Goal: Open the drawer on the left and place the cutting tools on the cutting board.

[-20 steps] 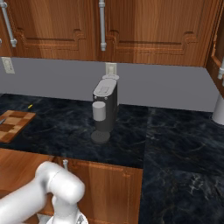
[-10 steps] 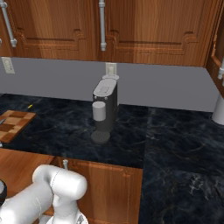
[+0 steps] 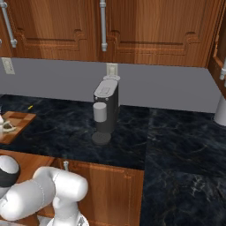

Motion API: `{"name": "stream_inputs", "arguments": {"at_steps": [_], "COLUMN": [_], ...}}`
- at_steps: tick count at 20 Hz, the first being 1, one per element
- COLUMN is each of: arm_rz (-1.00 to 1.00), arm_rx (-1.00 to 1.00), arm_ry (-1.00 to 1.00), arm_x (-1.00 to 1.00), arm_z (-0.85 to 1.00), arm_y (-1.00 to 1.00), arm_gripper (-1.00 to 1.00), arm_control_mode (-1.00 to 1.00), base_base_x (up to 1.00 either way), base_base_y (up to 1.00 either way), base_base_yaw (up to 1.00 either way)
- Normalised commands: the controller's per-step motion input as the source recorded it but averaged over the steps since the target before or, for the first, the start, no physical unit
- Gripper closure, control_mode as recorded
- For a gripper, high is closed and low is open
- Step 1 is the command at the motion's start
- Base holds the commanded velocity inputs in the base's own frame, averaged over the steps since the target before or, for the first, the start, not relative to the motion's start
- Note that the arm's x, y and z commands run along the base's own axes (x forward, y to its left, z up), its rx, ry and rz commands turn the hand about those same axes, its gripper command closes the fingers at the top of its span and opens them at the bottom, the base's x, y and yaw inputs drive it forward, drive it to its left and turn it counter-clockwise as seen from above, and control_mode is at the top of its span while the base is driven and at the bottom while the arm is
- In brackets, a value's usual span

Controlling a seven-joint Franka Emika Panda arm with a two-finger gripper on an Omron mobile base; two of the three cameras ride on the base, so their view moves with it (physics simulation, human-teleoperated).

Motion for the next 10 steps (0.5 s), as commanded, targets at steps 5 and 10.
{"name": "stream_inputs", "arguments": {"at_steps": [5,10], "arm_rz": [0.14,0.11], "arm_rx": [-0.11,-0.15], "arm_ry": [0.0,-0.05], "arm_x": [0.62,0.48], "arm_z": [0.03,0.0], "arm_y": [0.0,0.01], "arm_gripper": [1.0,1.0], "arm_control_mode": [-1.0,-1.0], "base_base_x": [0.0,0.0], "base_base_y": [0.0,0.0], "base_base_yaw": [0.0,0.0]}}
